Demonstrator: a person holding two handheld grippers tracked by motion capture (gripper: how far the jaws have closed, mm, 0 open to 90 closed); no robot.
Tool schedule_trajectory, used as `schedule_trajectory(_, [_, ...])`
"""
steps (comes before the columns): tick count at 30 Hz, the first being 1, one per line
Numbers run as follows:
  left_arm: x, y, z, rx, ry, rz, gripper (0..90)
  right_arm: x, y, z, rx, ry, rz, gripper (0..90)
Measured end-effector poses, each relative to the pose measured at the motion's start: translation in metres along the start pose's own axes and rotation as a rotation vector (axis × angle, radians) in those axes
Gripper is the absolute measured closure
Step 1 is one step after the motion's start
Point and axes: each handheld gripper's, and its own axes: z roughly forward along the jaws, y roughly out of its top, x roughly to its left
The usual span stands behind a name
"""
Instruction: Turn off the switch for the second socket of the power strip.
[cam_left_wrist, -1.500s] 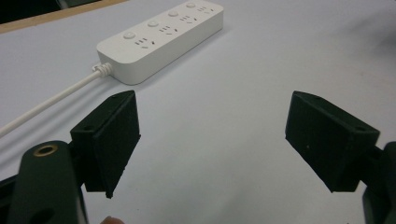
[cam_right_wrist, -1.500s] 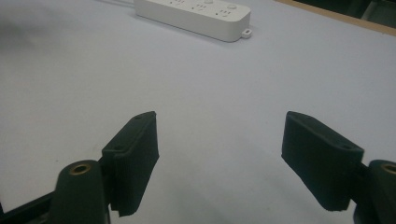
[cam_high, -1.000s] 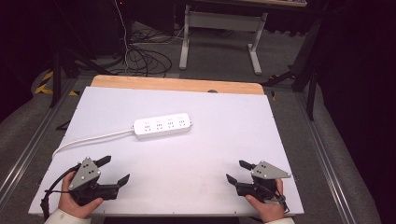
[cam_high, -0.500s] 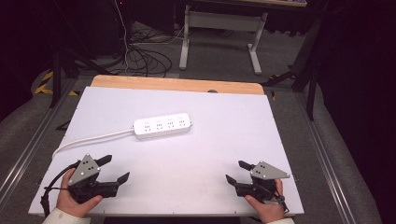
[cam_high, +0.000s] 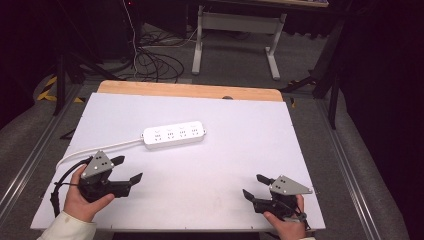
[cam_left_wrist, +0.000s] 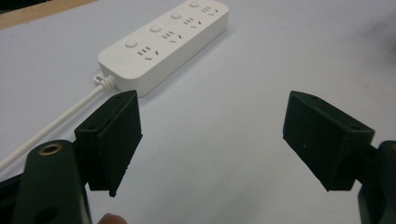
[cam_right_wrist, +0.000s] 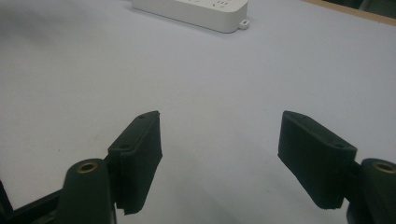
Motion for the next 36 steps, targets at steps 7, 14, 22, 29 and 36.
schedule_trajectory(7, [0.0, 0.022, 0.003, -0.007, 0.011, 0.033, 22.7, 0.0, -0.002, -0.001, 0.004, -0.01, 0.002, 29.6])
schedule_trajectory(14, [0.002, 0.034, 0.006, -0.013, 0.007, 0.026, 25.3, 0.0, -0.003, -0.002, 0.002, -0.009, 0.009, 29.6])
schedule_trajectory(22, [0.0, 0.053, 0.012, -0.008, 0.002, 0.055, 25.6, -0.001, -0.003, -0.002, 0.001, -0.009, 0.015, 28.7])
schedule_trajectory(29, [-0.003, 0.06, 0.015, -0.015, 0.003, 0.069, 36.8, 0.0, -0.004, -0.003, 0.002, -0.014, 0.014, 28.3])
schedule_trajectory(36, [0.01, 0.07, 0.025, 0.031, -0.024, 0.012, 60.5, 0.002, -0.003, -0.003, 0.001, -0.008, 0.006, 28.3])
